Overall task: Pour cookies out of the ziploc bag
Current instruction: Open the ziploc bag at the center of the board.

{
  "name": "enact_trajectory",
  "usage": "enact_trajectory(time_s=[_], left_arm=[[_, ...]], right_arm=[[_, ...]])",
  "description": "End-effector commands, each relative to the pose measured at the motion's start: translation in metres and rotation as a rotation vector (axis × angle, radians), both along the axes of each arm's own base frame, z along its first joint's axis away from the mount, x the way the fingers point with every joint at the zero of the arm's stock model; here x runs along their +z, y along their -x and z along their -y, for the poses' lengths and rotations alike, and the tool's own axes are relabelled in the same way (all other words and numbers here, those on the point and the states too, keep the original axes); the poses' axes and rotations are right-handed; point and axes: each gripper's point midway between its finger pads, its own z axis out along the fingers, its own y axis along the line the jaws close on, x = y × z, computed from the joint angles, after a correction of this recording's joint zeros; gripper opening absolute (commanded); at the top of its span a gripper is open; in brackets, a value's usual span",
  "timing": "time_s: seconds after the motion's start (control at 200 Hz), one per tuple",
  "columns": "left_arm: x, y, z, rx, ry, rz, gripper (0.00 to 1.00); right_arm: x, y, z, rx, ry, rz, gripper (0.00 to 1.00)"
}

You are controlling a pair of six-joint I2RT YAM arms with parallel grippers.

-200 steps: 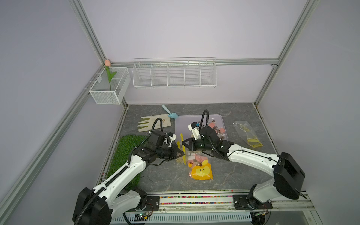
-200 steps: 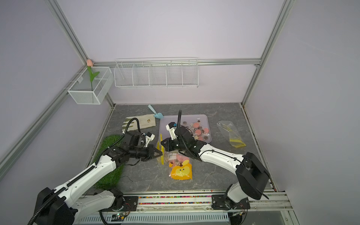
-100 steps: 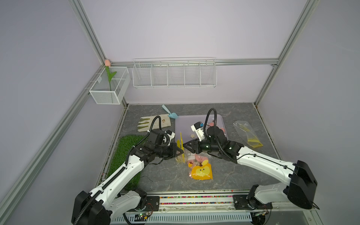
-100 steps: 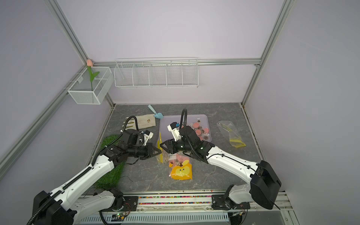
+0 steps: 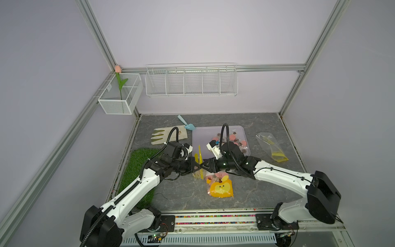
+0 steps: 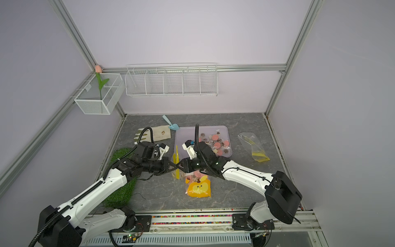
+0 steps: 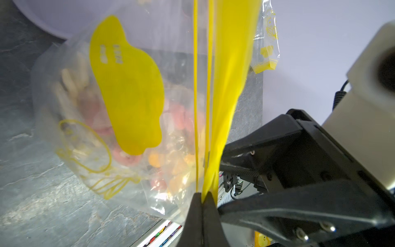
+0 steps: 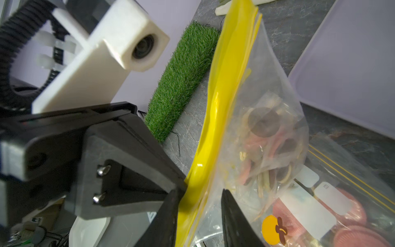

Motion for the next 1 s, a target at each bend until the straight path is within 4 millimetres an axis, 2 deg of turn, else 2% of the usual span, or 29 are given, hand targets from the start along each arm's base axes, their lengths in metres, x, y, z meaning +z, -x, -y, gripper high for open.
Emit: enact_trajectory(time_s=[0.0, 0.51, 0.73, 0.91, 0.995], left_arm=[[0.016, -0.003, 0.005, -0.022, 0.024, 0.047, 0.0], [0.016, -0.002, 0.001, -0.015, -0.001, 0.057, 0.0], [0.008, -0.005, -0.01, 0.022, -0.072, 0.056, 0.0], [0.005, -0.006, -0.009, 0.019, -0.08, 0.05, 0.0], [0.005, -0.005, -0.014, 0.026, -0.104, 0.056, 0.0]], right_arm=[[-0.002, 0.001, -0.008, 0.005, -0.002, -0.014, 0.33], [-0.015, -0.008, 0.004, -0.068, 0.062, -0.003, 0.07], [-0.017, -0.019, 0.019, -0.158, 0.121, 0.03, 0.07], [-0.013, -0.021, 0.019, -0.166, 0.114, 0.04, 0.07], [-0.014, -0.027, 0.033, -0.235, 0.16, 0.059, 0.07]])
